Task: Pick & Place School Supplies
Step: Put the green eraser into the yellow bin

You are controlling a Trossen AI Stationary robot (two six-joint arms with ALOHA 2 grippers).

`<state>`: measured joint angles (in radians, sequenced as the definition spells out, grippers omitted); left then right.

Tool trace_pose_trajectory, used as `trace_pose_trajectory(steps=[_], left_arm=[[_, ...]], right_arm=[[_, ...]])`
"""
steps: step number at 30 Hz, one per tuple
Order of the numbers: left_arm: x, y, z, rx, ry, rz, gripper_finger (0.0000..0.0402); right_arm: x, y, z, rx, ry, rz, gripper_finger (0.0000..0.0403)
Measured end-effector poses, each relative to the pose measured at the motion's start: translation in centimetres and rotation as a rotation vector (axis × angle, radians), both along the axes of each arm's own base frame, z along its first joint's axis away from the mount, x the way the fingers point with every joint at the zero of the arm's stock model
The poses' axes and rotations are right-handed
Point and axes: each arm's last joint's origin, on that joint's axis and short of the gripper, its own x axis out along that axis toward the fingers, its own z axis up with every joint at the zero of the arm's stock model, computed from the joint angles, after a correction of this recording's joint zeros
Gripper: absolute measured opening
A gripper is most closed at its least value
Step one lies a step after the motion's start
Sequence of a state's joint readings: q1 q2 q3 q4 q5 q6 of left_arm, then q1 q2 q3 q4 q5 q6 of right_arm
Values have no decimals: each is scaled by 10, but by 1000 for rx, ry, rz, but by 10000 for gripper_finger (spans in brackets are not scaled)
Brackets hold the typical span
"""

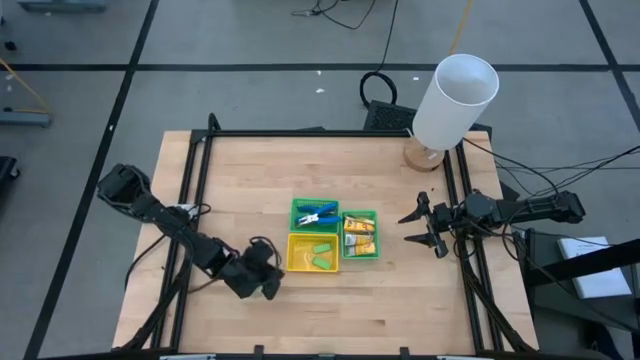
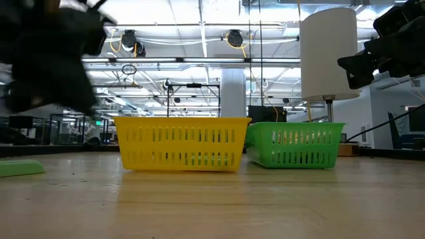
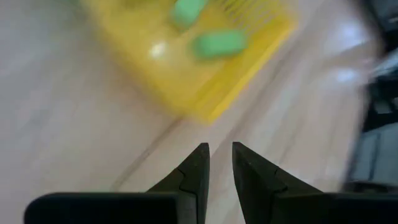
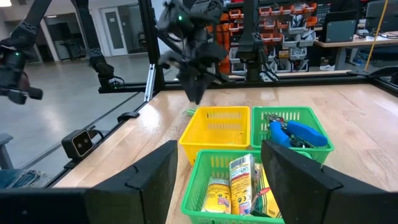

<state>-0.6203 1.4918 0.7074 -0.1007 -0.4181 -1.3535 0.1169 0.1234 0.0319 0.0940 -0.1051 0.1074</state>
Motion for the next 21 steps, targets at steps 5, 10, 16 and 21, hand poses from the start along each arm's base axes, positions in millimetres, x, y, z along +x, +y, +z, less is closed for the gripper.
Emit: trace_pose_trajectory(steps=[5,10,16,21], left_arm=[[18,11,9,130,-136,-56,72],[39,6,40,83,-451,-211,72],[61,-31,113,329,-605,-398,72],[88,-60,124,483,-103,-421,72]], right_arm=[[0,0,0,0,0,0,226],[0,0,0,0,0,0,226],[0,0,0,0,0,0,226],[0,0,0,0,1,0,226]])
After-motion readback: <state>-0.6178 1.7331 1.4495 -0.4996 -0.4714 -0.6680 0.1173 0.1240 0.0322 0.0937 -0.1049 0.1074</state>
